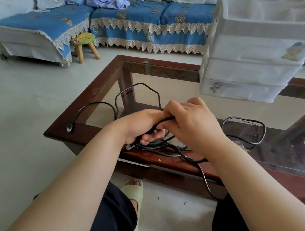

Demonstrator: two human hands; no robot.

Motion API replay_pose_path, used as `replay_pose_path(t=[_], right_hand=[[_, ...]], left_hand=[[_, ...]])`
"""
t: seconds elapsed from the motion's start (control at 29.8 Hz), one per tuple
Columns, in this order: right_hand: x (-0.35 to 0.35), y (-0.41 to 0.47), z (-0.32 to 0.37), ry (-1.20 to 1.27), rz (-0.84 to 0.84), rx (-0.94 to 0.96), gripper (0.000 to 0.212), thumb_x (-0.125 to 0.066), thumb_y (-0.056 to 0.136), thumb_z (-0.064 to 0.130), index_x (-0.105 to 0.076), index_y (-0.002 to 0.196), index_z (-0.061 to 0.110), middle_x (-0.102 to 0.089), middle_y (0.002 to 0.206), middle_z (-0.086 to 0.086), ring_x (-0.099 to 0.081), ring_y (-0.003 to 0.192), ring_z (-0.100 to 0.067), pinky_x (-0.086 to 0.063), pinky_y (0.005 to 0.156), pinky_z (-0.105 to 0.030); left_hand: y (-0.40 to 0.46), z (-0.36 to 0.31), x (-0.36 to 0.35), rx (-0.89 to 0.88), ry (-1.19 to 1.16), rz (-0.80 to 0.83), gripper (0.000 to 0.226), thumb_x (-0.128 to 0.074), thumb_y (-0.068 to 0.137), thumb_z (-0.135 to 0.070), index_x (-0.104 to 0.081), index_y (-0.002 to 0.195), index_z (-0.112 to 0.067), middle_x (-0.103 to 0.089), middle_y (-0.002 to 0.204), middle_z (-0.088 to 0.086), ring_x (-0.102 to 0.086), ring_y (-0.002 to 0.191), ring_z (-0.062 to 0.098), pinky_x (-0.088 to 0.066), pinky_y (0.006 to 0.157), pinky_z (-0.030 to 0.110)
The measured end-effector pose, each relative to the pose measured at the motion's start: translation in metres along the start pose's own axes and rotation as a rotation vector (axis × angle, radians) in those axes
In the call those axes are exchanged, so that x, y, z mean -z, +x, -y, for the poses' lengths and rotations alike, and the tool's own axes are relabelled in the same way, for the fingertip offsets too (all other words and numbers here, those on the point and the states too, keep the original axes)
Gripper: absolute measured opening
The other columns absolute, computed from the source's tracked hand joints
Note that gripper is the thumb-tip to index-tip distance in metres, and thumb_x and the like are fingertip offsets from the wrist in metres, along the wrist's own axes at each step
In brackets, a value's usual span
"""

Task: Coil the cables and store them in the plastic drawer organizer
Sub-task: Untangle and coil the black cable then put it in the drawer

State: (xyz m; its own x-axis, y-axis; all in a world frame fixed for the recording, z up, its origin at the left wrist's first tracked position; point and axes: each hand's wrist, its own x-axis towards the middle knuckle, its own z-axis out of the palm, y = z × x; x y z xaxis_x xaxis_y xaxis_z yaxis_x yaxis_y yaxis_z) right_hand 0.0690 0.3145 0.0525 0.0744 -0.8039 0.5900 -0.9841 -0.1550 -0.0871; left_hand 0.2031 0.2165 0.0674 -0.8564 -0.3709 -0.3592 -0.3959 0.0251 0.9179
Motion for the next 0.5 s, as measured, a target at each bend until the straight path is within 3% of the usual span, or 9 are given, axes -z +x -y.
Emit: replay_pose_path(t=[0.07, 0.17, 0.27, 0.37, 0.44, 0.5], right_hand=[[0.002, 0.003, -0.006, -0.014, -0.044, -0.031, 0.042, -0.051, 0.080, 0.056, -0.057, 0.079, 0.014, -0.057, 0.059, 0.007, -0.055, 0.055, -0.022, -0.040, 0.071, -0.033], [0.006, 0.008, -0.012, -0.028, -0.060, -0.088, 0.052, -0.050, 0.078, 0.065, -0.060, 0.076, 0.014, -0.059, 0.063, 0.006, -0.056, 0.060, -0.021, -0.045, 0.069, -0.036], [0.010, 0.009, -0.021, 0.062, -0.033, -0.358, 0.046, -0.054, 0.079, 0.065, -0.062, 0.082, 0.020, -0.060, 0.072, 0.009, -0.056, 0.067, -0.015, -0.046, 0.065, -0.033], [0.011, 0.007, -0.033, 0.481, 0.163, -0.730, 0.048, -0.052, 0.080, 0.066, -0.064, 0.090, 0.021, -0.069, 0.082, 0.004, -0.064, 0.078, -0.016, -0.054, 0.073, -0.037], [0.011, 0.006, -0.032, 0.860, 0.241, -0.839, 0.050, -0.046, 0.086, 0.062, -0.066, 0.103, 0.019, -0.073, 0.094, -0.002, -0.069, 0.088, -0.019, -0.055, 0.085, -0.040], [0.012, 0.007, -0.026, 1.185, 0.288, -0.905, 0.056, -0.040, 0.092, 0.057, -0.063, 0.113, 0.010, -0.074, 0.095, -0.005, -0.071, 0.089, -0.021, -0.056, 0.084, -0.036]], left_hand=[[0.002, 0.000, 0.002, 0.034, -0.180, 0.105, 0.046, -0.030, 0.102, -0.036, -0.040, 0.061, -0.018, -0.033, 0.046, 0.000, -0.018, 0.030, 0.006, -0.011, 0.035, 0.015], [0.004, 0.005, 0.008, 0.049, -0.426, 0.204, 0.043, -0.029, 0.100, -0.031, -0.042, 0.061, -0.020, -0.027, 0.040, -0.007, -0.016, 0.028, 0.002, -0.006, 0.034, 0.013], [0.001, 0.005, 0.013, 0.026, -0.584, 0.214, 0.032, -0.032, 0.091, -0.028, -0.041, 0.062, -0.019, -0.025, 0.037, -0.010, -0.018, 0.026, 0.001, -0.006, 0.033, 0.013], [0.000, 0.007, 0.014, -0.012, -0.682, 0.211, 0.031, -0.031, 0.089, -0.027, -0.041, 0.061, -0.019, -0.026, 0.036, -0.010, -0.020, 0.026, 0.001, -0.007, 0.033, 0.014], [0.001, 0.008, 0.012, -0.027, -0.741, 0.229, 0.035, -0.029, 0.093, -0.027, -0.041, 0.061, -0.019, -0.025, 0.036, -0.010, -0.017, 0.026, 0.002, -0.009, 0.032, 0.014], [0.003, 0.006, 0.010, -0.050, -0.789, 0.232, 0.037, -0.029, 0.095, -0.029, -0.040, 0.061, -0.019, -0.021, 0.036, -0.010, -0.014, 0.028, 0.004, -0.011, 0.031, 0.014]])
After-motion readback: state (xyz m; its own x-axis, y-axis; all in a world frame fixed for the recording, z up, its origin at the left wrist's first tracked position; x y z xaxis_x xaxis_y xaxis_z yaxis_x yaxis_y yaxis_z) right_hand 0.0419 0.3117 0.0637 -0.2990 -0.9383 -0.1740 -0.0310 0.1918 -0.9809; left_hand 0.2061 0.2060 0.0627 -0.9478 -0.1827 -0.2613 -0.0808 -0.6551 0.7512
